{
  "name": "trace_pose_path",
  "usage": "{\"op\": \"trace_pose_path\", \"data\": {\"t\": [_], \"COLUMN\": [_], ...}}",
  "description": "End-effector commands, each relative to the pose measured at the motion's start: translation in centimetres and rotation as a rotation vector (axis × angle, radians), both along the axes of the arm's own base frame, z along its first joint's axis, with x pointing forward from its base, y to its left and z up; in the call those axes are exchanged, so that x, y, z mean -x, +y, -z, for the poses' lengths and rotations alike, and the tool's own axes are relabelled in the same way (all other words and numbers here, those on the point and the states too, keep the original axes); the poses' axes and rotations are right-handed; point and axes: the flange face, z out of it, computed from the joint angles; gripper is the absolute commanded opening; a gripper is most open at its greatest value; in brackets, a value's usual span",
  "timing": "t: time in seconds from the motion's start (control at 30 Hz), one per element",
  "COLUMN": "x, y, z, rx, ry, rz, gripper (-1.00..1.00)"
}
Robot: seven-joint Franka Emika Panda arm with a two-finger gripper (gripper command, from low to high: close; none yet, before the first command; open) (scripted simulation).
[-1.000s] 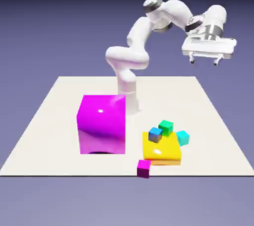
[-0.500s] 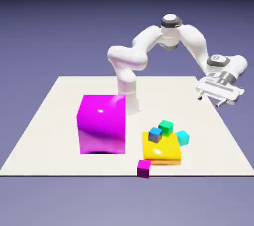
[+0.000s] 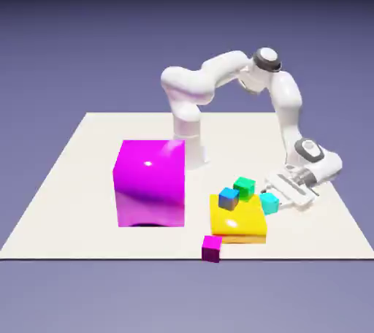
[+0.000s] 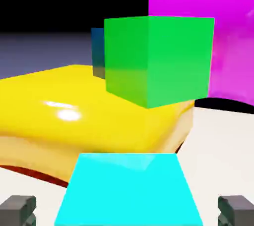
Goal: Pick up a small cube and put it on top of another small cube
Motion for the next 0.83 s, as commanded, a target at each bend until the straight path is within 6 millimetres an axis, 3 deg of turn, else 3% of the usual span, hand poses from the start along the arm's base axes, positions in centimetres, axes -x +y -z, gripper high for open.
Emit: {"op": "trace_pose_path", "data": {"t": [0.0,0.1,0.13,0.23,0.33,0.43,0.5,0.57,0.7,0.73,0.77,0.8], "x": [0.0,2.0,3.5,-1.6,-7.0,-10.7,-12.6,-12.8,-12.2,-12.2,-12.2,-12.4], "y": [0.0,4.4,6.0,4.4,0.9,-4.3,-8.1,-8.7,-13.4,-13.4,-13.4,-12.1], "z": [0.0,-3.3,-3.9,-9.7,-15.9,-16.5,-15.5,-15.4,-12.1,-12.1,-12.1,-13.0], "rx": [0.0,0.0,0.004,0.012,0.013,0.005,0.001,0.0,0.0,0.0,0.0,0.0], "ry": [0.0,0.0,0.012,0.022,0.035,0.021,0.003,0.0,0.001,0.001,0.001,0.002], "rz": [0.0,0.0,-0.054,0.097,0.275,0.44,0.546,0.562,0.562,0.562,0.562,0.562], "gripper": [-1.0,-1.0,-1.0,-1.0,-1.0,-1.0,-1.0,-1.0,-1.0,1.0,1.0,1.0]}}
